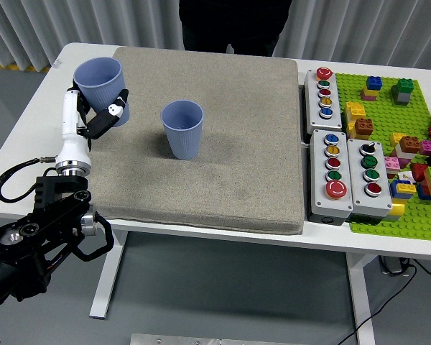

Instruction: Pick cup pour cup place

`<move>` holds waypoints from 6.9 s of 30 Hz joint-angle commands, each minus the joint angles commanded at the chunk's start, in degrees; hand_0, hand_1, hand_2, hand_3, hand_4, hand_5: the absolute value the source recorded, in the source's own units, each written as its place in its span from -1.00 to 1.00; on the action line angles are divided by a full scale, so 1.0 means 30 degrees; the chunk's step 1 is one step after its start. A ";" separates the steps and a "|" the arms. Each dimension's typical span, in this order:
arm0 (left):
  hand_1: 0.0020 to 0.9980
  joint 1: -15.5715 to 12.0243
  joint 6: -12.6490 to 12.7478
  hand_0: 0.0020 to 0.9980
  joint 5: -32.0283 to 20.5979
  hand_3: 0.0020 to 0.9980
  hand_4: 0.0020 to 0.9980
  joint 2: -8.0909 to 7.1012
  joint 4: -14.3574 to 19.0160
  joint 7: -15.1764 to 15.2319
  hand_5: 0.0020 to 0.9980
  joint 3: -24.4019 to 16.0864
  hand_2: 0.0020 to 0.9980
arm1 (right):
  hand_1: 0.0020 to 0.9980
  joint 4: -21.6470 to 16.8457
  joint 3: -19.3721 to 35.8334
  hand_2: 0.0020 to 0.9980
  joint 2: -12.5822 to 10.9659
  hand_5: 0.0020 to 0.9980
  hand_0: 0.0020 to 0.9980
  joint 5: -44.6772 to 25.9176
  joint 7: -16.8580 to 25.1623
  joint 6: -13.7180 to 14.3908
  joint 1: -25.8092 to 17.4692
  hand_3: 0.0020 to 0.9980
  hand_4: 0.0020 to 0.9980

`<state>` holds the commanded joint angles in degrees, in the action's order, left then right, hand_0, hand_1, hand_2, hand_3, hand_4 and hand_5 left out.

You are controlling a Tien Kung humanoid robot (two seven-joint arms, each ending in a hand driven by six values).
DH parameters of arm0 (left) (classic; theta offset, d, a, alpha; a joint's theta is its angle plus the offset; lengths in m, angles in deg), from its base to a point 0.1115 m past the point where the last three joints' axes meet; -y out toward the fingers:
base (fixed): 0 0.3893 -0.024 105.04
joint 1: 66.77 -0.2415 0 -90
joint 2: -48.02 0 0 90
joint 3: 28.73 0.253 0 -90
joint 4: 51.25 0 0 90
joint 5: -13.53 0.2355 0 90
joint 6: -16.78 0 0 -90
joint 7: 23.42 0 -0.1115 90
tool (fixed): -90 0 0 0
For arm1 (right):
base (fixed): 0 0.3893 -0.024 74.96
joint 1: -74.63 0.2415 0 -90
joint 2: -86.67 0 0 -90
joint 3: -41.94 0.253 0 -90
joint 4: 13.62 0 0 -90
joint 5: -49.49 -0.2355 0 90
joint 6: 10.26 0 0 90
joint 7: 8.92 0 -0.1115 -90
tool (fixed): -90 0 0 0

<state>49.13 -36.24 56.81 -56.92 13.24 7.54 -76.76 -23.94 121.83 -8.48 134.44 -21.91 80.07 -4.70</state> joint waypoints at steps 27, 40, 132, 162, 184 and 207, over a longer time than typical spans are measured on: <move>0.23 -0.0657 0.0000 0.21 -0.2214 0.19 0.09 0.1150 -0.3268 0.1917 -0.73 0.1298 0.20 | 0.36 0.0000 -0.0142 0.22 0.0016 -0.77 0.39 -0.0022 -0.0008 -0.0037 -0.0035 0.19 -1.00; 0.30 -0.0647 0.0000 0.27 -0.2545 0.23 0.21 0.1252 -0.3810 0.1811 -0.60 0.1599 0.29 | 0.36 0.0000 -0.0124 0.21 0.0030 -0.77 0.39 0.0088 -0.0016 -0.0051 -0.0102 0.19 -1.00; 0.60 -0.2749 0.0000 0.57 0.1109 0.78 0.73 0.0676 -0.2064 0.0460 -0.25 0.0751 0.74 | 0.35 0.0000 -0.0132 0.21 0.0041 -0.81 0.39 0.0155 -0.0002 -0.0036 -0.0016 0.18 -1.00; 0.75 -0.3976 -0.0042 0.74 0.3918 1.00 0.84 -0.0319 0.0168 -0.1040 -0.18 -0.0247 1.00 | 0.34 0.0000 -0.0094 0.21 -0.0015 -0.83 0.39 0.0137 0.0036 0.0001 0.0051 0.18 -1.00; 0.76 -0.6700 0.0000 0.74 0.5187 1.00 0.91 -0.2323 0.3942 -0.1474 -0.12 -0.1459 1.00 | 0.34 0.0000 0.0172 0.21 -0.0029 -0.83 0.39 0.0604 0.0009 -0.0062 -0.0250 0.18 -1.00; 0.72 -0.0690 0.0000 0.71 0.4454 1.00 0.92 -0.4309 0.5753 -0.2013 -0.06 -0.4997 0.97 | 0.34 0.0000 0.0000 0.20 -0.0126 -0.83 0.39 0.0264 0.0020 -0.0007 -0.0076 0.18 -1.00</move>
<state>47.06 -36.24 70.17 -69.85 30.50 1.50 -91.75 -23.94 121.83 -8.86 135.23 -21.85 80.05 -4.93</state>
